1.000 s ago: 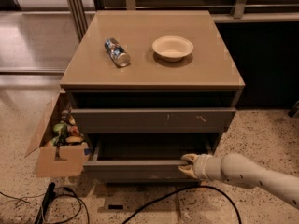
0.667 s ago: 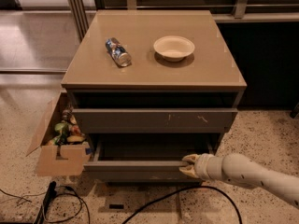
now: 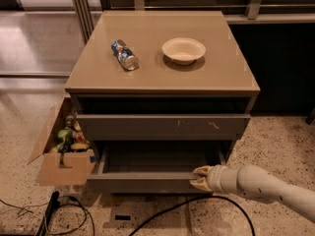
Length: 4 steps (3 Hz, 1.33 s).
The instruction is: Open middle drawer
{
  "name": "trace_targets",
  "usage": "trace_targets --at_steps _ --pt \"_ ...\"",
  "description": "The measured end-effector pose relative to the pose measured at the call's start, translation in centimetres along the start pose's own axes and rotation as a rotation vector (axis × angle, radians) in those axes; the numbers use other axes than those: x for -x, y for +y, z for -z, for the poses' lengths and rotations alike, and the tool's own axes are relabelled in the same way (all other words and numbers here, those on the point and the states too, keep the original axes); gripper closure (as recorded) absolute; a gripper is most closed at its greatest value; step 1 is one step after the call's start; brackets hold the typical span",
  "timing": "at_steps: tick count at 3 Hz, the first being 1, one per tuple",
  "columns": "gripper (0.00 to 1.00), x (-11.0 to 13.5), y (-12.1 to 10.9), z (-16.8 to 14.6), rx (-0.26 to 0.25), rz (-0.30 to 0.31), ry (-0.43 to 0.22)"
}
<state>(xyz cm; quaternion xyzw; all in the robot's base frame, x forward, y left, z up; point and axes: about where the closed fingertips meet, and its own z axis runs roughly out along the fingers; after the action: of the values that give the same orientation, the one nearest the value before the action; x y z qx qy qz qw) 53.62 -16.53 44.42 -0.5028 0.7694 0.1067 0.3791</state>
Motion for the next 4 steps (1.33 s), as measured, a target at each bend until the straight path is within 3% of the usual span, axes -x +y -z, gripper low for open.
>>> trace_targets --at_steps 1,3,4 --pt "0.56 0.0 0.0 0.0 0.0 0.0 0.0" --pt "0.1 0.0 0.0 0.0 0.0 0.0 0.0" --pt "0.0 -0.3 -0.1 -1.1 0.015 -0.006 0.016"
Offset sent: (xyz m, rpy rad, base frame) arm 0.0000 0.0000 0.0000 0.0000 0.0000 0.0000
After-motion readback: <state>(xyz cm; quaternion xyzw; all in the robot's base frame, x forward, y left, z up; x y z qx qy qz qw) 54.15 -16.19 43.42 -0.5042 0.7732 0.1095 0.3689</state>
